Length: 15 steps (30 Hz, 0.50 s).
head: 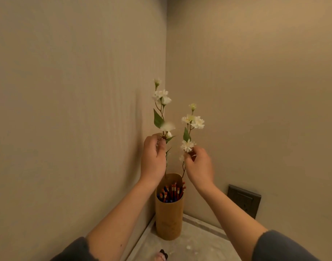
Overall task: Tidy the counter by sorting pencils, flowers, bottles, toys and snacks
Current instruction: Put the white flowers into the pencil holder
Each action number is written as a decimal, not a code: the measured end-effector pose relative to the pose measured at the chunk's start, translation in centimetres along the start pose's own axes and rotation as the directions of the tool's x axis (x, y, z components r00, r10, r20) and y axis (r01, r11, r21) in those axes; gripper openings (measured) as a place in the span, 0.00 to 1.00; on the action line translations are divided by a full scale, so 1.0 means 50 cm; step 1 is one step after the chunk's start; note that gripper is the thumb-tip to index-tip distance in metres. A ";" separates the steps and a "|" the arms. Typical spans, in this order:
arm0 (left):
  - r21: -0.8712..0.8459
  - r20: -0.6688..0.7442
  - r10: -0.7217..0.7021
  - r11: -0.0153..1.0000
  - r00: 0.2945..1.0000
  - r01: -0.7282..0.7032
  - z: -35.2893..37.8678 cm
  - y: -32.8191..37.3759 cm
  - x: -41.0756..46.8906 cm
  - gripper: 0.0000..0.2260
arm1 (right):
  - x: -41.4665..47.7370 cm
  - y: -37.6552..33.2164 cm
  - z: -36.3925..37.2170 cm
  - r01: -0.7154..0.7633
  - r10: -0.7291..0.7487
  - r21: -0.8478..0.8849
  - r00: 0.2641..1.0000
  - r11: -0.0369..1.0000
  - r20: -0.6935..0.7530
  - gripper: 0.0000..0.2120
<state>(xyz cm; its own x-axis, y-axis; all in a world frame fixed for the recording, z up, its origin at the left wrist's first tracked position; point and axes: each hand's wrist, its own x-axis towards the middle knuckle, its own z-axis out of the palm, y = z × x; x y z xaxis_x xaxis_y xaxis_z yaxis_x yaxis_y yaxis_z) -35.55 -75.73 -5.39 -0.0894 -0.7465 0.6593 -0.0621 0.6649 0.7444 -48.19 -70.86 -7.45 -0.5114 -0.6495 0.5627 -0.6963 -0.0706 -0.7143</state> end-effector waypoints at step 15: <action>0.121 0.113 -0.229 0.969 0.967 0.216 0.021 -0.129 -0.076 0.07 | -0.038 0.112 0.074 -0.246 0.236 0.023 0.948 0.969 0.213 0.05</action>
<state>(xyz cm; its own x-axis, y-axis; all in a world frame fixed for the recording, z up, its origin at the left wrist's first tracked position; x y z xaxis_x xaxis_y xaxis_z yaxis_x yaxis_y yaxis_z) -35.84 -77.18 -12.80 -0.1842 -0.8713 0.4549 -0.1998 0.4864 0.8506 -49.28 -72.83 -14.06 -0.5418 -0.7936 0.2767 -0.5371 0.0737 -0.8403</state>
